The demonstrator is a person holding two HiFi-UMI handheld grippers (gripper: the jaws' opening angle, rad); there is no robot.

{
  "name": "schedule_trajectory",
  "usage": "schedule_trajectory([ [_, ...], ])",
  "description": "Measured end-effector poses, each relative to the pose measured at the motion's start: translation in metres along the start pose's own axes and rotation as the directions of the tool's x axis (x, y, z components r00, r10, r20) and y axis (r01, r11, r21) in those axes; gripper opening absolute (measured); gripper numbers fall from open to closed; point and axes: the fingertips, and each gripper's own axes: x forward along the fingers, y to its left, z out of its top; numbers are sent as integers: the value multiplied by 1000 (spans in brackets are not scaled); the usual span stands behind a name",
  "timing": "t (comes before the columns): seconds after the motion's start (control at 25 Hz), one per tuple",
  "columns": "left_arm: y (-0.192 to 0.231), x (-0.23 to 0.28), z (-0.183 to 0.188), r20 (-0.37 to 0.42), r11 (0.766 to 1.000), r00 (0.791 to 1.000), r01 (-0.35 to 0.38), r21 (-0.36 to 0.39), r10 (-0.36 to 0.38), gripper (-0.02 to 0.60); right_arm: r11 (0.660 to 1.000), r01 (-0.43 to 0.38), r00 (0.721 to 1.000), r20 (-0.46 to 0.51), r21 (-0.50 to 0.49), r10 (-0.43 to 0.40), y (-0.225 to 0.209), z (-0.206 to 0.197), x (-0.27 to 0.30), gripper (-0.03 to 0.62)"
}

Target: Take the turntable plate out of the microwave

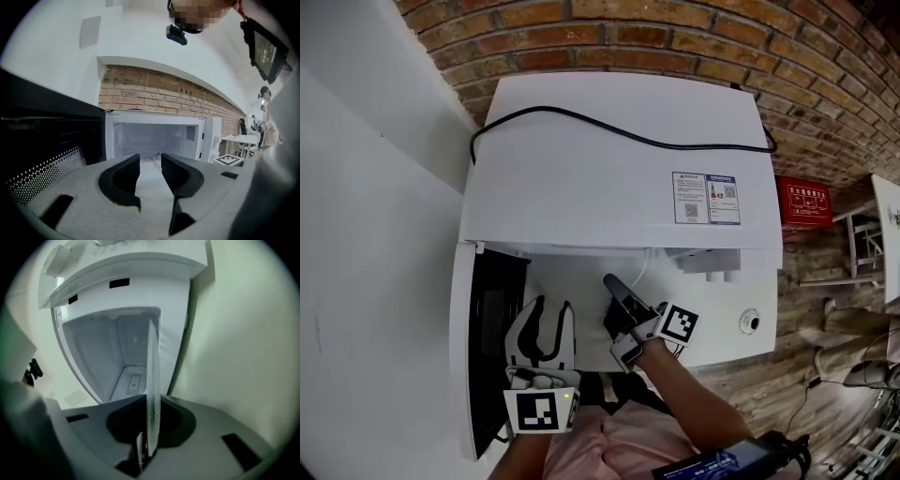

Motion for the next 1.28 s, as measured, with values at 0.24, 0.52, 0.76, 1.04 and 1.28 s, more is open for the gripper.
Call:
schedule_trajectory([
  [0.24, 3, 1, 3, -20, 1000, 1000, -9, 7, 9, 150, 995, -104, 994, 16, -8, 104, 4, 10, 14, 99],
  [0.52, 8, 0, 1, -21, 1000, 1000, -15, 12, 15, 150, 994, -106, 994, -1, -8, 106, 4, 19, 27, 40],
  [0.76, 3, -8, 0, -21, 999, 999, -31, 9, 31, 150, 996, -86, 996, -34, 0, 86, 2, 11, 10, 38],
  [1.04, -21, -26, 6, 11, 999, 999, -32, 8, 32, 150, 995, -95, 993, -79, -31, 93, 8, 0, -25, 38],
  [1.28, -46, -44, 7, 48, 1000, 999, -17, 8, 16, 149, 993, -109, 987, -122, -39, 103, 13, -14, -58, 38],
])
